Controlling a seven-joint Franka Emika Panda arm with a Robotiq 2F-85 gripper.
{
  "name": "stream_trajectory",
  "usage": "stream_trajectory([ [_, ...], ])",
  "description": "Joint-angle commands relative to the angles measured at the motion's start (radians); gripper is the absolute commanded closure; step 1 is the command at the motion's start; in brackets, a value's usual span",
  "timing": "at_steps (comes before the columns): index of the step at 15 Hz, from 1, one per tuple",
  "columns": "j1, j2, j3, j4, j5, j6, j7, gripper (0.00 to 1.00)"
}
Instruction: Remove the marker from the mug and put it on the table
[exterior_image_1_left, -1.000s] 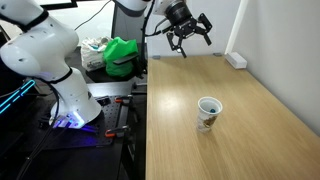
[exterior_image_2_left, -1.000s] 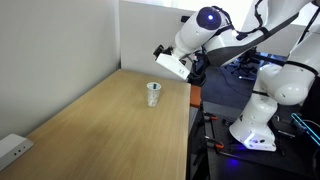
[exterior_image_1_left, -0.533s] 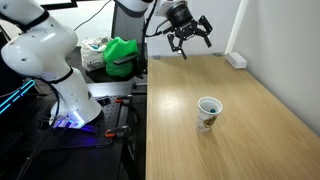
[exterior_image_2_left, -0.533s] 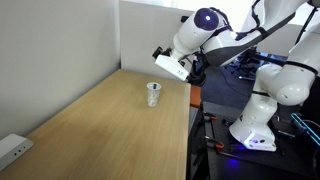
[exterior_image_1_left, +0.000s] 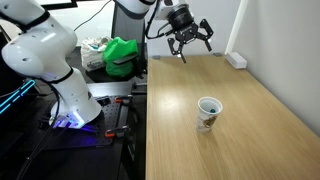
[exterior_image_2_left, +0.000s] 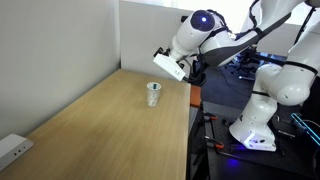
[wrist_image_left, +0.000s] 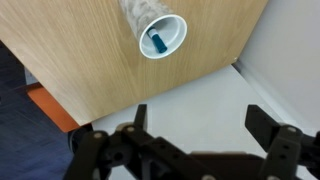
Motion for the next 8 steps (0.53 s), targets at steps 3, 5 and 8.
stream_trajectory([
  [3,0.03,0.061,-0.052,0.019,0.079,-0.007,-0.008,0.0],
  [5,0.032,0.078,-0.064,0.027,0.118,-0.018,-0.027,0.0],
  [8,0.03,0.091,-0.08,0.033,0.172,-0.021,-0.071,0.03],
])
